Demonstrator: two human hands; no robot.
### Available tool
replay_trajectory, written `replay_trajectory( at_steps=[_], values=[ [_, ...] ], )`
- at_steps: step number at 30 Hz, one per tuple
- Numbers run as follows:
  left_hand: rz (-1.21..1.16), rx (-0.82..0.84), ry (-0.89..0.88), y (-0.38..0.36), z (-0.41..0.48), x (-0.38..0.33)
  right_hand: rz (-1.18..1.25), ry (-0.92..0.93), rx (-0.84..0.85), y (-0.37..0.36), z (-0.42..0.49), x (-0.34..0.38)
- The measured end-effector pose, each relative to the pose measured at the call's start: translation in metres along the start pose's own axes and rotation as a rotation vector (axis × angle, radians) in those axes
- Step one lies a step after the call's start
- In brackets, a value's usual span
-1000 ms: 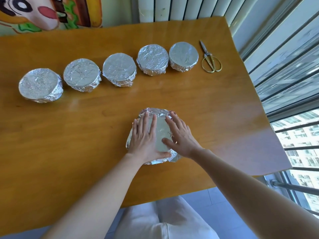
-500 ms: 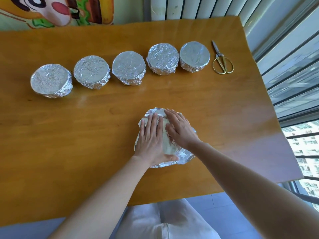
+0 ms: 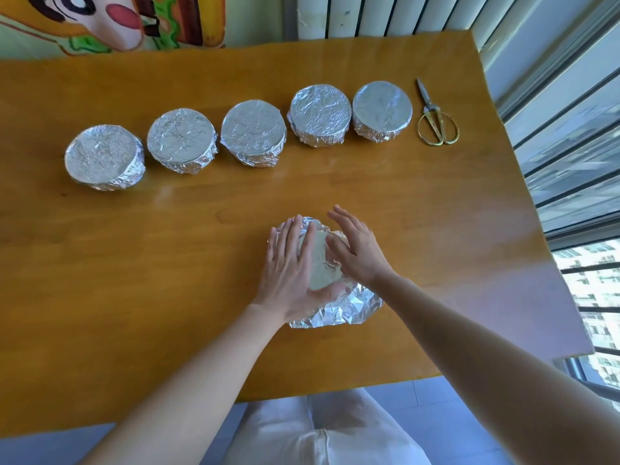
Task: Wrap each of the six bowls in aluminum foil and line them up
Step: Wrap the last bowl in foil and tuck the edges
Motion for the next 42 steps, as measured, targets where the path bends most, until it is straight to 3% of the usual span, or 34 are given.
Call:
replay_trajectory(
  at_steps=[4,7,9,14,20,24,29,32,37,39,42],
  values=[
    [-0.229,-0.168,-0.045,0.029,0.002,0.007,-0.168,0.142,-0.035,-0.002,-0.021,0.019],
    [-0.320,-0.167,-0.020,0.036,0.017,0.017,-0.366,0.202,0.040,-0.022,-0.031,0.024],
    [-0.406,-0.172,0.066,0.033,0.030,0.032,-0.465,0.189,0.067,-0.033,-0.032,0.022],
    [-0.979,-0.096,0.381,0.015,0.051,0.071,-0.534,0.099,0.115,-0.042,-0.029,0.010],
    [-1.300,-0.064,0.513,0.002,0.057,0.082,-0.530,0.093,0.097,-0.041,-0.030,0.011],
    [-1.326,0.030,0.613,-0.011,0.056,0.083,-0.539,0.072,0.123,-0.042,-0.028,0.010],
    [-1.289,0.032,0.576,-0.016,0.055,0.084,-0.528,0.044,0.149,-0.042,-0.028,0.011],
    [-1.229,-0.125,0.456,0.002,0.054,0.086,-0.520,0.042,0.153,-0.041,-0.029,0.011],
    [-0.460,-0.505,0.309,0.038,0.019,0.077,-0.524,0.023,0.163,-0.042,-0.028,0.010],
    [-0.421,-0.593,0.262,0.045,0.004,0.064,-0.528,0.028,0.166,-0.041,-0.028,0.011],
    [-0.397,-0.587,0.178,0.044,-0.003,0.057,-0.527,0.037,0.163,-0.041,-0.028,0.013]
  ],
)
Point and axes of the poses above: each hand's wrist, its own z-axis towards the middle knuckle, its own y-axis out of the back of the hand, x = y × z, the point moved 8 cm from there along z, towards the middle knuckle, and after that the axes turned 14 degrees about x, right-handed, at the moved point
